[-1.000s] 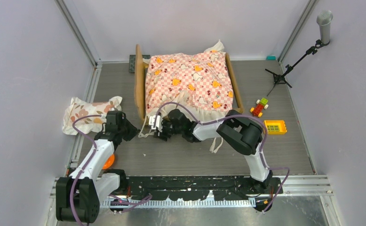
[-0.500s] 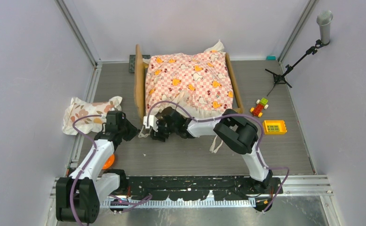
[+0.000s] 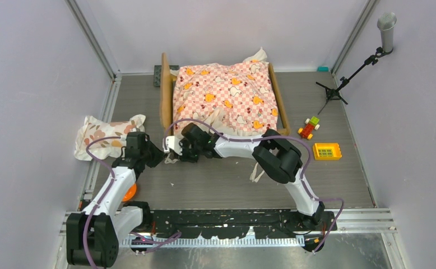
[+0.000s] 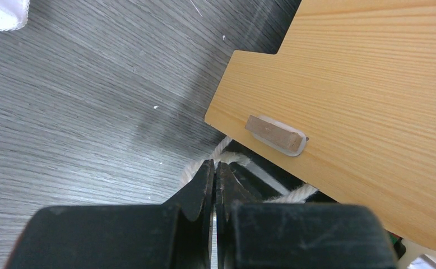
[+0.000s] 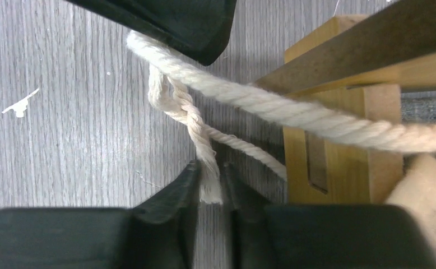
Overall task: Set up the pet bed
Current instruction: Tie the ropes to the bed frame.
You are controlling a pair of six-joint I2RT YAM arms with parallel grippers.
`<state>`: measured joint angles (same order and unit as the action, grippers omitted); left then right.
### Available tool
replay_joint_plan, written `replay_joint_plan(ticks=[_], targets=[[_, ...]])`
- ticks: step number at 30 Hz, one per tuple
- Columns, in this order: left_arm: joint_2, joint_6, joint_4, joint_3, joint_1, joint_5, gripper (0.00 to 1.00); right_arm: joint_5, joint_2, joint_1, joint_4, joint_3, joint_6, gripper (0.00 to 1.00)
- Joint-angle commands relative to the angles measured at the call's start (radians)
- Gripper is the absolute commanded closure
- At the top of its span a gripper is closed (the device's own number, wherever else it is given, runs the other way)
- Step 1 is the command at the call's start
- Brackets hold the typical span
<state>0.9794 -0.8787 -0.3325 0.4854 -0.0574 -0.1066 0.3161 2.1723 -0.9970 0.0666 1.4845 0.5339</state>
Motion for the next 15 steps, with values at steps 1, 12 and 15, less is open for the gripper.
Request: replay_joint_plan(ticks=[1,12,15], targets=[[-0.019,0.014,0.027,0.001,0.007,-0.013,1.00,-0.086,0.036,0.013,0.108,0.023,0.047,0.86],[-0.032,0.018,-0.005,0.023,0.007,0.017,1.00,-0.200,-0.123,0.000,-0.061,-0.212,-0.139,0.99],[-0.036,0.025,-0.016,0.042,0.008,0.027,1.00,-0.282,-0.158,-0.007,-0.061,-0.265,-0.206,0.99]])
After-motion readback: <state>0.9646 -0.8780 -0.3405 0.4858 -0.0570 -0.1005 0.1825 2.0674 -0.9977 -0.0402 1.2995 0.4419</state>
